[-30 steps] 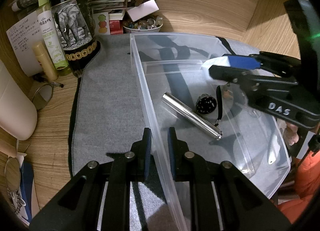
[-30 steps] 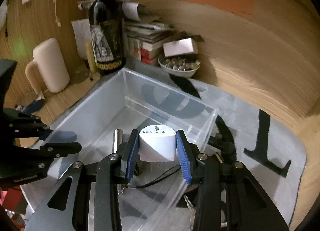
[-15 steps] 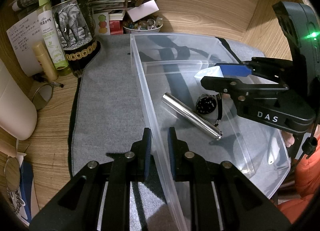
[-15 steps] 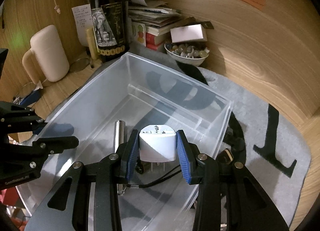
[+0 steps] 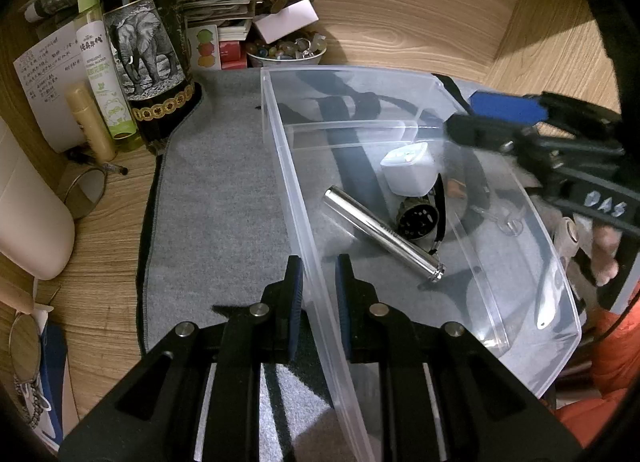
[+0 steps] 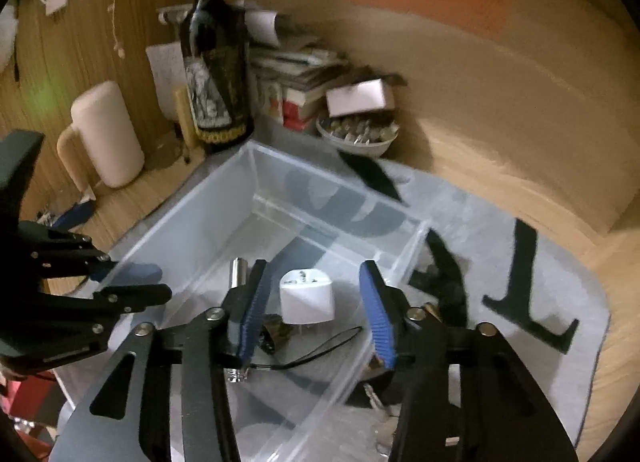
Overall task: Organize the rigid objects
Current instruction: 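Carry the white plug adapter into the clear box and release it, then move the right gripper back toward the keys on the rug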
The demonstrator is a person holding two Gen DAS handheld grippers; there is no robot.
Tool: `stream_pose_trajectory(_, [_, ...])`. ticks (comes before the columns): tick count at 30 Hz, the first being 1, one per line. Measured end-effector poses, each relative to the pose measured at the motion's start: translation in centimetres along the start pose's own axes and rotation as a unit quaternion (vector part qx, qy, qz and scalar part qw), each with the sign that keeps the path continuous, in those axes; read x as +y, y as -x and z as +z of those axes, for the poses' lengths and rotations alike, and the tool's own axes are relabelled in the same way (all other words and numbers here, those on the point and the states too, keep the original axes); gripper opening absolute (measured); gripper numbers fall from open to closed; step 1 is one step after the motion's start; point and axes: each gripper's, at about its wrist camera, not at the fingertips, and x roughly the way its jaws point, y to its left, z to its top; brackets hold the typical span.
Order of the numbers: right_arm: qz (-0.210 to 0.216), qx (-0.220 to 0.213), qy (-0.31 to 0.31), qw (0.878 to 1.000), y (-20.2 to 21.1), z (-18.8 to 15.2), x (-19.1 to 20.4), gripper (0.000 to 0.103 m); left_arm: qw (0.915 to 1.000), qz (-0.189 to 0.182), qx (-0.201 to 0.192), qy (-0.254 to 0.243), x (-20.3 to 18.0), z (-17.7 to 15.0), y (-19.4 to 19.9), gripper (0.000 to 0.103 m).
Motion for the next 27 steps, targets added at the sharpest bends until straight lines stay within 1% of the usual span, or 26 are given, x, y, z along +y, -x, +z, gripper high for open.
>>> stream_pose_trajectory(2, [-0.004, -0.009, -0.004, 1.000, 0.8, 0.1, -0.4, 0.047, 1.0000, 0.000, 0.000, 0.000, 0.0, 0.0, 0.0, 0.016])
stream_pose_trajectory(7, [-0.025, -0.032, -0.014, 0.999, 3.2, 0.0, -1.8, 0.048, 1.0000, 0.001, 0.000, -0.001, 0.0, 0.0, 0.0, 0.016])
stream_pose_trajectory(13, [-0.051, -0.036, -0.033, 0.998, 4.7, -1.0, -4.1, 0.049, 1.0000, 0.001, 0.000, -0.001, 0.0, 0.0, -0.1, 0.016])
stream_pose_trajectory(17, [-0.063, -0.021, -0.048, 0.997, 4.7, -2.5, -5.6, 0.049, 1.0000, 0.001, 0.000, -0.001, 0.2, -0.1, 0.0, 0.016])
stream_pose_trajectory(20, [-0.066, 0.000, -0.062, 0.996, 4.3, -4.1, -6.5, 0.049, 1.0000, 0.001, 0.000, -0.001, 0.2, -0.1, 0.0, 0.016])
stream_pose_trajectory(27, [-0.054, 0.055, -0.087, 0.993, 2.9, -8.4, -7.2, 0.049, 1.0000, 0.002, 0.000, -0.002, 0.3, -0.2, 0.0, 0.016])
